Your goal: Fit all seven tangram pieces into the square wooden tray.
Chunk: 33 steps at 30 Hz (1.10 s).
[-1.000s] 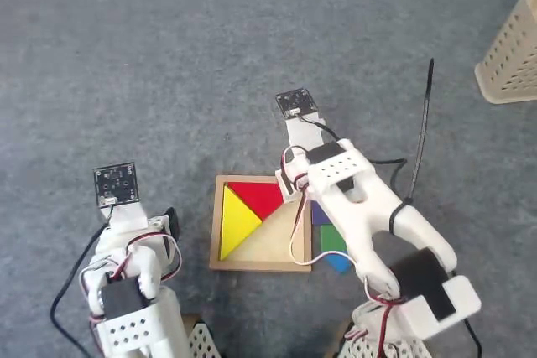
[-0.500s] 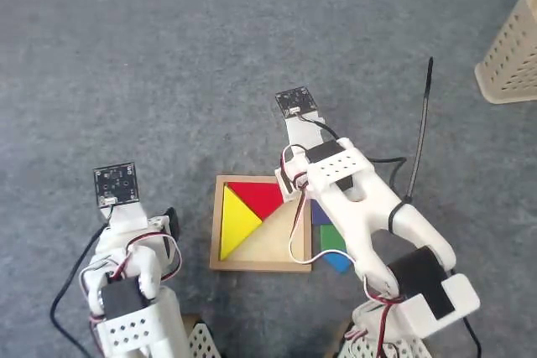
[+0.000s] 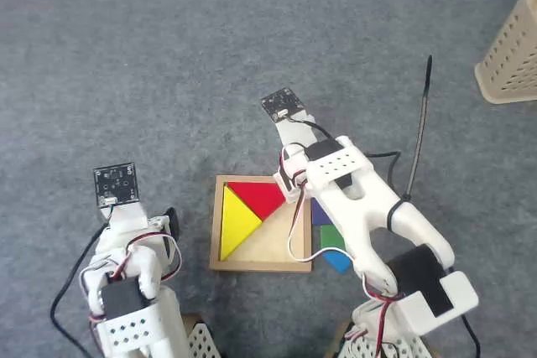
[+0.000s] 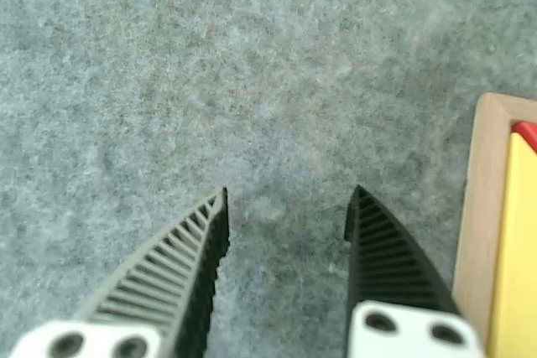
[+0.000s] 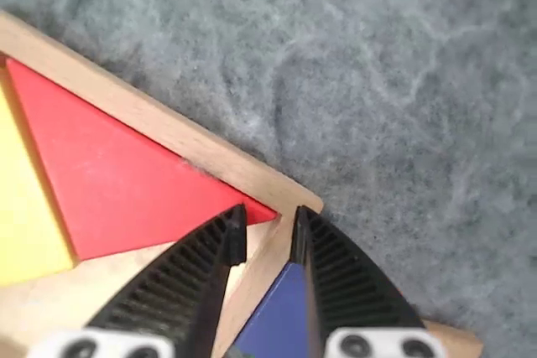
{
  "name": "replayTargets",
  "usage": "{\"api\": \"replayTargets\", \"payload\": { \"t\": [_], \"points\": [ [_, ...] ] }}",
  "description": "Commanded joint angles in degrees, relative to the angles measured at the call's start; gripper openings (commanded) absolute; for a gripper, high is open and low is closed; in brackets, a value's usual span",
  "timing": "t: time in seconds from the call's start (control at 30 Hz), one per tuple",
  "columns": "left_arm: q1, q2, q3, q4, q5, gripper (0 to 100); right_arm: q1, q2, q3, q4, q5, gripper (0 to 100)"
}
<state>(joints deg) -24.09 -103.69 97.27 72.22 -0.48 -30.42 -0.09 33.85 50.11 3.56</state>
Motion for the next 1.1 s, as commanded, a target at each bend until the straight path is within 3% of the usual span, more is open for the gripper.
{"api": "replayTargets", "payload": {
  "t": [0.0, 1.07],
  "points": [
    [0.09, -0.79, -0.75, 0.26, -0.26, 22, 0.84, -0.84, -3.43, 2.51, 1.41, 9.6],
    [0.09, -0.79, -0.75, 0.26, -0.26, 22, 1.45, 1.98, -3.52, 2.68, 4.66, 9.1]
  ]
}}
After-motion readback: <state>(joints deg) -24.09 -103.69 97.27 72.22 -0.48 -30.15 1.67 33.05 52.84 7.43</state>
